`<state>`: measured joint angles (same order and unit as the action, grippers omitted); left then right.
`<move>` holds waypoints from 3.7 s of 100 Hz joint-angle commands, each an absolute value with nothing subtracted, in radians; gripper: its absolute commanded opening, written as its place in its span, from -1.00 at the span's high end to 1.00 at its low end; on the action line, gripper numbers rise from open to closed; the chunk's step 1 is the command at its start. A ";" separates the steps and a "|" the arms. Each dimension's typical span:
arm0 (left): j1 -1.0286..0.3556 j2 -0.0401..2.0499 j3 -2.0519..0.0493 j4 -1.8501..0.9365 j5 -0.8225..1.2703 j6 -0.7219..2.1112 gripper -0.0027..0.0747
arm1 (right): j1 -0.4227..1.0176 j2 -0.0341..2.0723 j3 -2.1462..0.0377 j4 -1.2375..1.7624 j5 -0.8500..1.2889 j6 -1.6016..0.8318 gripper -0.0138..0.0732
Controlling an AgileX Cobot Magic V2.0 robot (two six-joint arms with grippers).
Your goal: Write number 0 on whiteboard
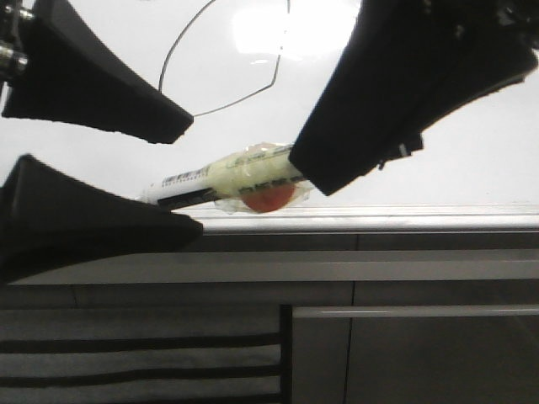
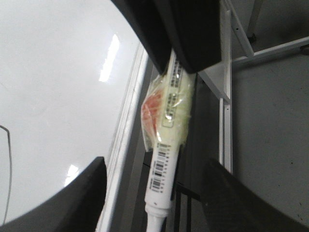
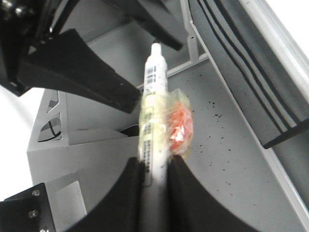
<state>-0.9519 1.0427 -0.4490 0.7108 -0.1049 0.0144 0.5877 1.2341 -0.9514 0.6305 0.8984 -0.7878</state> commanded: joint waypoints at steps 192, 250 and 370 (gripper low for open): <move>-0.438 1.099 -0.497 -0.260 -0.315 0.010 0.98 | 0.588 0.916 -0.930 0.666 0.516 -0.804 -0.46; -0.438 1.283 -0.516 -0.297 -0.440 0.000 0.98 | 0.588 0.916 -0.930 0.666 0.510 -0.804 -0.46; -0.438 1.186 -0.476 -0.258 -0.415 0.000 0.06 | 0.588 0.853 -0.915 0.648 0.544 -0.801 0.83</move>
<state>-0.4422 1.2388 -0.4726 -0.2672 -0.3792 0.0106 0.5893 0.8920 -0.8985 0.6422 0.5860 -0.7983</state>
